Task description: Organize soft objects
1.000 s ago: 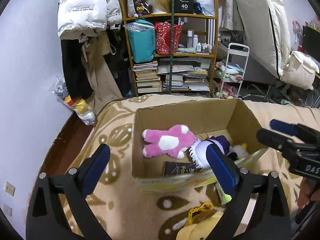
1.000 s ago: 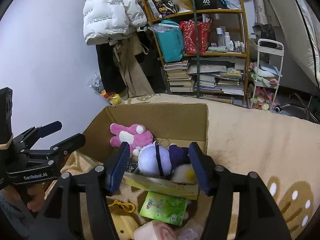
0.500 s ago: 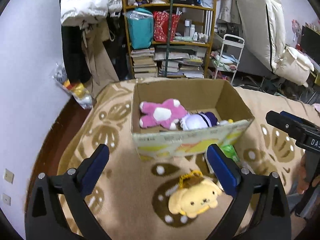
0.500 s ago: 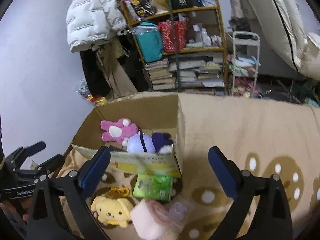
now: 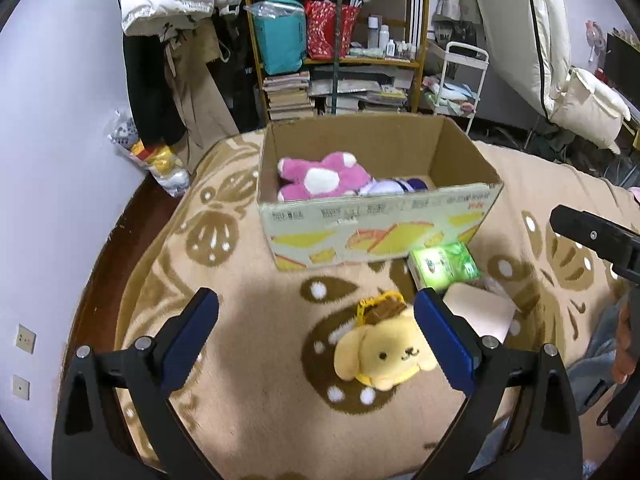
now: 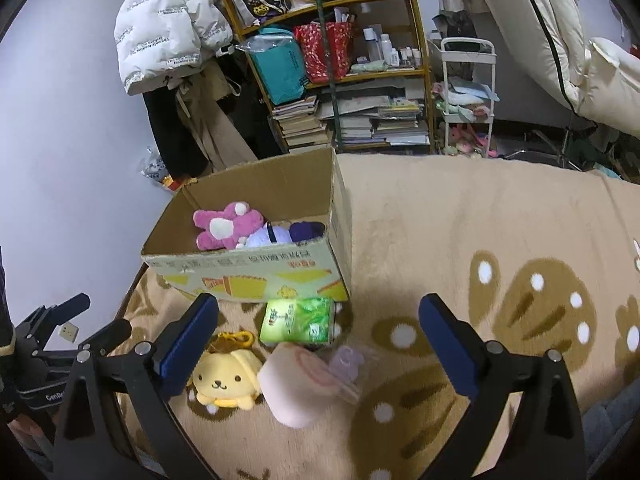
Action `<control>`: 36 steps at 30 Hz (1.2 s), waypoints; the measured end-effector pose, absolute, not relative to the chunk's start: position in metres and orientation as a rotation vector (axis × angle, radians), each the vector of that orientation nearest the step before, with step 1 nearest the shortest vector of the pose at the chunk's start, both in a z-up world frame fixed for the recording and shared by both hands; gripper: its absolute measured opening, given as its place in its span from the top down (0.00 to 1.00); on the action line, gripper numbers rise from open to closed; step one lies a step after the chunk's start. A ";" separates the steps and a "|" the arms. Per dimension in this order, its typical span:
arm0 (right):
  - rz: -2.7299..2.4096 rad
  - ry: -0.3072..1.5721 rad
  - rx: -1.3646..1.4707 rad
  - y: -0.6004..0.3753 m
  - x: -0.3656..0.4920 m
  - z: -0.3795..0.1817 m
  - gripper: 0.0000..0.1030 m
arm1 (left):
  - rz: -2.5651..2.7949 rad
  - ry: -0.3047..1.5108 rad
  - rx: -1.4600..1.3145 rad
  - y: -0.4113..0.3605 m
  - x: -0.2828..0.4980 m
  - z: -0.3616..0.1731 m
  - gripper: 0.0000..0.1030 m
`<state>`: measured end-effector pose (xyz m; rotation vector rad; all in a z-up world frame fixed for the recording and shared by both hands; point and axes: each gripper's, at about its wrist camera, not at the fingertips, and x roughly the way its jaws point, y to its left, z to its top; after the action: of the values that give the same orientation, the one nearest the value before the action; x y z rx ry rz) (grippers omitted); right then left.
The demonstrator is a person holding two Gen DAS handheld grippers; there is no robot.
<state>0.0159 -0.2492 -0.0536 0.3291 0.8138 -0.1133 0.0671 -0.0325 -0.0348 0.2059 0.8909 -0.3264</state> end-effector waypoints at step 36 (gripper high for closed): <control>-0.205 1.122 0.395 -0.264 0.051 -0.142 0.00 | -0.377 1.016 0.329 -0.081 0.083 -0.107 0.06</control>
<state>0.0512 -0.2643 -0.1415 0.3953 1.1217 -0.2052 0.0830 -0.0808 -0.1068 0.3294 1.0159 -0.3766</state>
